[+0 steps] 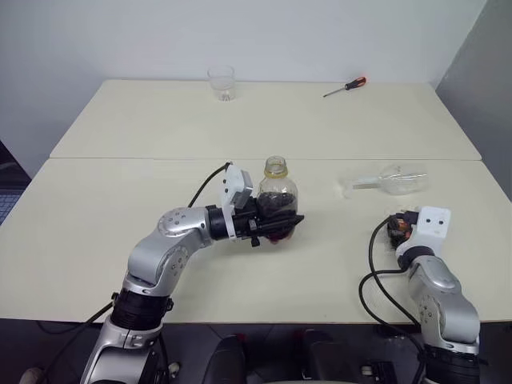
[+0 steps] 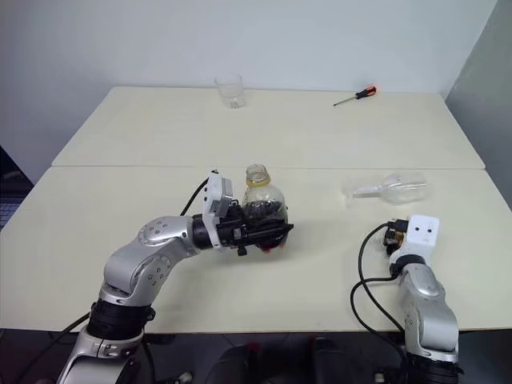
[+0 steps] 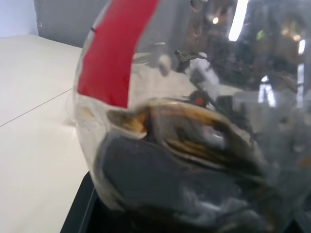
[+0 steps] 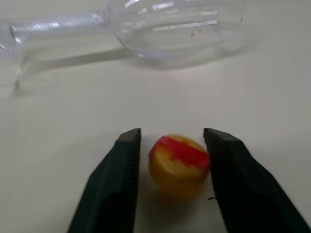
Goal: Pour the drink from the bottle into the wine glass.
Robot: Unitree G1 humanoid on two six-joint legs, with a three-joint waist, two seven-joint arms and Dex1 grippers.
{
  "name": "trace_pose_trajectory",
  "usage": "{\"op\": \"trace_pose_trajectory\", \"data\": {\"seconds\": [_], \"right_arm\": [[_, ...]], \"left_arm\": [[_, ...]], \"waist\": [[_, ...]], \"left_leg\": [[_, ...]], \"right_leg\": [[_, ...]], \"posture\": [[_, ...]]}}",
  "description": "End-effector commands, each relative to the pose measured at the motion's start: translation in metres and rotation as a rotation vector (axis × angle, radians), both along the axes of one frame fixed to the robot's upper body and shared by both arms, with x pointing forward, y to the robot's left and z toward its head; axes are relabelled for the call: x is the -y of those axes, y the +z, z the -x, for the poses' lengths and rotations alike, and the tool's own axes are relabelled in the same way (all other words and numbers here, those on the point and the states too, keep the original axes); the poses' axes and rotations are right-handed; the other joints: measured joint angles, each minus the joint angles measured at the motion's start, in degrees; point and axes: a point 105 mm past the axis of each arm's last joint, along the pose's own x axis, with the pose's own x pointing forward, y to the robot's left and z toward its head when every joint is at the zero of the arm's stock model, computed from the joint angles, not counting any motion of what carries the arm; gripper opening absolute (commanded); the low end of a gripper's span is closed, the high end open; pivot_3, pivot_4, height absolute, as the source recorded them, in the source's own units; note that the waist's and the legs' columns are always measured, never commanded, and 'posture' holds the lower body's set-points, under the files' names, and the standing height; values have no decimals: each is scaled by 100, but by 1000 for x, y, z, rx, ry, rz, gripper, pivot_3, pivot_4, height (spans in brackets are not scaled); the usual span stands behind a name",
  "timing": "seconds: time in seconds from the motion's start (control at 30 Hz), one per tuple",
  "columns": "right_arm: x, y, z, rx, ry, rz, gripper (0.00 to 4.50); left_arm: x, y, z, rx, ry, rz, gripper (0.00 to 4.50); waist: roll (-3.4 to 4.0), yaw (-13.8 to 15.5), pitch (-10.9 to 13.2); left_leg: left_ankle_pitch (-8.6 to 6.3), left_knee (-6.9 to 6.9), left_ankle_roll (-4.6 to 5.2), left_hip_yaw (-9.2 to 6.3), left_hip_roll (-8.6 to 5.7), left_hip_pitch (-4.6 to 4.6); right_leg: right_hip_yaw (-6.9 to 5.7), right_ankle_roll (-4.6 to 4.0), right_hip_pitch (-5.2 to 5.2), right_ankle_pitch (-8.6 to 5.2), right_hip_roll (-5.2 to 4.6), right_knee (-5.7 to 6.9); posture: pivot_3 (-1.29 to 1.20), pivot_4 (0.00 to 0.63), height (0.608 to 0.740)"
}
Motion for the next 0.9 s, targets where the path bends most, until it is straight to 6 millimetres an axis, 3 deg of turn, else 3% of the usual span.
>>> {"op": "trace_pose_trajectory", "data": {"seconds": [0.03, 0.13, 0.33, 0.47, 0.53, 0.77, 0.9], "right_arm": [[7, 9, 3, 28, -28, 7, 3530], [11, 14, 4, 30, -30, 16, 4466], [2, 47, 11, 90, 56, 32, 4466], [-42, 86, 20, 158, 367, 107, 4466], [-60, 94, 24, 169, 505, 134, 4466], [-123, 100, 36, 199, 1034, 243, 4466], [-152, 103, 31, 231, 1217, 296, 4466]], "left_arm": [[1, 15, 4, 72, -24, 19, 2209], [-1, 14, 4, 70, -14, 14, 2209], [-15, 11, -6, 62, 70, 3, 2209], [-48, 6, -35, 50, 320, -1, 2209], [-61, 3, -45, 55, 413, -6, 2209], [-114, -4, -78, 118, 791, -19, 2209], [-147, -1, -94, 157, 993, -16, 2209]], "waist": [[0, -3, 0], [0, -3, 0], [0, -1, 0], [1, -4, 0], [-1, -7, 0], [-14, 4, 7], [-26, 5, 14]], "left_leg": [[0, 0, 0, 1, 0, 0], [0, 0, 0, 0, 0, 0], [0, 0, 0, -1, 1, 1], [0, 0, 1, -2, 1, 2], [0, 1, 2, -1, -2, 4], [0, 6, 2, -10, -4, -1], [0, 10, 3, -8, -3, -1]], "right_leg": [[0, 0, 0, 0, 0, 0], [0, 0, 0, 0, 0, 0], [0, 0, 0, 0, 0, 3], [0, 0, -1, 0, 0, 4], [-2, 1, 0, 0, 1, 4], [-13, -2, 1, 1, 2, 0], [-16, 1, 2, 5, 0, 1]], "posture": [[0, 150, 740], [0, 150, 740], [0, 150, 740], [0, 150, 740], [0, 150, 740], [0, 150, 740], [0, 150, 740]]}}
